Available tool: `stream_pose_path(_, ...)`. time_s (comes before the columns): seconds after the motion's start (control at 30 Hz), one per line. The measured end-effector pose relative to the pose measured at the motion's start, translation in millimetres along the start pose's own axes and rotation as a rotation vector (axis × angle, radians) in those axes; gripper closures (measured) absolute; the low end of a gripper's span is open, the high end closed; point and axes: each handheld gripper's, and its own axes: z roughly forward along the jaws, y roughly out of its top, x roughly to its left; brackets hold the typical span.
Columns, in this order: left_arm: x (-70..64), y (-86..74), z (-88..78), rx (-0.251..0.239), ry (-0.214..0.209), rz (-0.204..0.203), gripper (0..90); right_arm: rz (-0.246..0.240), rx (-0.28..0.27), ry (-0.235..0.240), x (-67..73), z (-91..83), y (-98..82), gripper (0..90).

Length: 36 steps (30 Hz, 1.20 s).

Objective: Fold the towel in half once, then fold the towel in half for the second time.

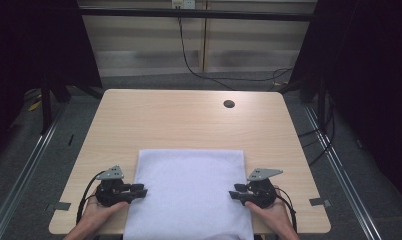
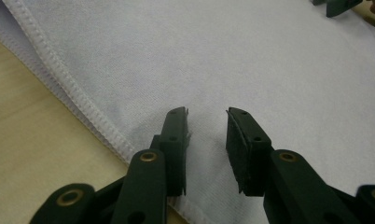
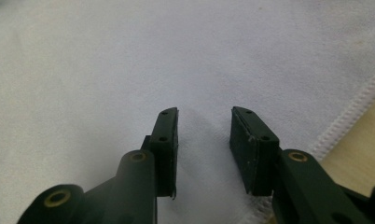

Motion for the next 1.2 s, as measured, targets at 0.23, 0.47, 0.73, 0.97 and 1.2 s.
stream_pose_path(0.23,-12.8,-7.3,-4.9,0.012,-0.012,-0.014,69.6,0.005,0.003,0.022,6.3,-7.3,-8.1,63.2)
stream_pose_path(0.47,-18.1,-7.4,-11.4,0.004,-0.034,0.007,64.9,-0.005,0.023,0.04,14.7,-11.2,-9.6,60.5)
stream_pose_path(0.73,17.1,33.3,-9.3,-0.08,0.057,-0.022,59.8,0.011,-0.096,-0.069,-18.9,-16.5,25.5,52.1)
stream_pose_path(0.97,53.3,63.0,-4.3,-0.125,0.139,-0.067,53.1,0.051,-0.129,-0.134,-60.4,-9.2,48.7,45.3)
stream_pose_path(1.2,68.1,57.8,7.4,-0.083,0.164,-0.087,47.7,0.104,-0.149,-0.153,-85.1,1.7,49.2,42.6)
